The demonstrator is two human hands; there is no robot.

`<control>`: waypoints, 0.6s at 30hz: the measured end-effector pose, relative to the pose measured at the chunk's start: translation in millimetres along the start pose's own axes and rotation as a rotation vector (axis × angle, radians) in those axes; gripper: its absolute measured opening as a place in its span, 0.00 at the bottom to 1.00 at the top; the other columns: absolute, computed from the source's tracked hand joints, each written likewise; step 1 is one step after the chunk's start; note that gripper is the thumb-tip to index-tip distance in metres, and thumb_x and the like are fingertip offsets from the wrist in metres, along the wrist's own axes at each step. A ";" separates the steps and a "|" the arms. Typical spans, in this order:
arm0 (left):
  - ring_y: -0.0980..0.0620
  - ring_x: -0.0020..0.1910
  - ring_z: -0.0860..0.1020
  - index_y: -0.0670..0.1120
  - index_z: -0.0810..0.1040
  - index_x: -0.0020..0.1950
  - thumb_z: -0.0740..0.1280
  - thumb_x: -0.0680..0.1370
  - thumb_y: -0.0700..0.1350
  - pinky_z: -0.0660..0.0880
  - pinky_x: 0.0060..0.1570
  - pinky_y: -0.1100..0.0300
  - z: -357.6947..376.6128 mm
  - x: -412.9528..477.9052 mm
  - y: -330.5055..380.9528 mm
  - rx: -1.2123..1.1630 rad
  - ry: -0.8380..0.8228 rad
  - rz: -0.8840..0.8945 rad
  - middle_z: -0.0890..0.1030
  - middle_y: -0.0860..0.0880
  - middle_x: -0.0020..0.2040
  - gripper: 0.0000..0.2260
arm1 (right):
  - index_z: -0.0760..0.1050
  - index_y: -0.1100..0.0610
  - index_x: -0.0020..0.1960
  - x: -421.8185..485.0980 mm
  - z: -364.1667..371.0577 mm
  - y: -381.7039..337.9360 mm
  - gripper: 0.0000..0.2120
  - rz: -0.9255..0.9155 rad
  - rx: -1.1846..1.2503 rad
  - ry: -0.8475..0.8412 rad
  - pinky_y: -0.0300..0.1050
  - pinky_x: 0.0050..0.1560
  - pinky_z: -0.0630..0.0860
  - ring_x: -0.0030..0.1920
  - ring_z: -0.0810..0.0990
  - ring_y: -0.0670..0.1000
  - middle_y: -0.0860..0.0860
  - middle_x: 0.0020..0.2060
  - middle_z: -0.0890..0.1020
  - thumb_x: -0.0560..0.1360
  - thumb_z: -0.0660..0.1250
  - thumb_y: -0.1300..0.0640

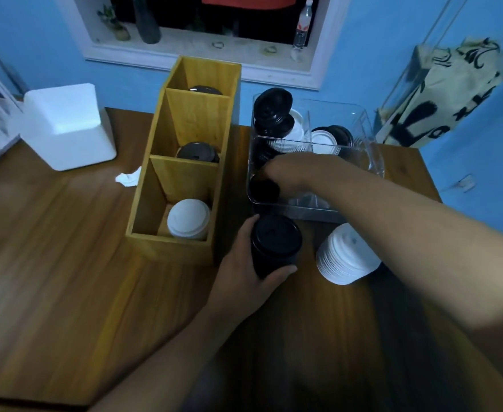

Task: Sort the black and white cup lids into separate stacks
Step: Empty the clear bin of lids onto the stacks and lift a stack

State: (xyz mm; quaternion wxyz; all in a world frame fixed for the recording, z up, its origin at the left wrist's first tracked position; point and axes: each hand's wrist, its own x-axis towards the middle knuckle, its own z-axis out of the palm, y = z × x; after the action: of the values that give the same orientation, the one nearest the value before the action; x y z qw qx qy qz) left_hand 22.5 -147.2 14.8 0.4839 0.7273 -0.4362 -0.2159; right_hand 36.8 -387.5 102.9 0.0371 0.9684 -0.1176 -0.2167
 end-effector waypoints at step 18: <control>0.77 0.68 0.65 0.59 0.57 0.77 0.80 0.70 0.53 0.62 0.64 0.79 0.4 3.7 -1.9 -0.031 0.008 0.026 0.70 0.65 0.69 0.43 | 0.75 0.56 0.69 -241.2 67.5 -50.0 0.17 0.183 1.579 0.479 0.52 0.60 0.80 0.59 0.84 0.55 0.54 0.57 0.85 0.82 0.61 0.62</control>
State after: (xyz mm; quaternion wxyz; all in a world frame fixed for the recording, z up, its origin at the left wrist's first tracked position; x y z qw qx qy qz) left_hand 25.0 -150.2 13.3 0.4997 0.7149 -0.4401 -0.2134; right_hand -193.4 -281.6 134.9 -0.6119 0.7162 -0.3025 0.1455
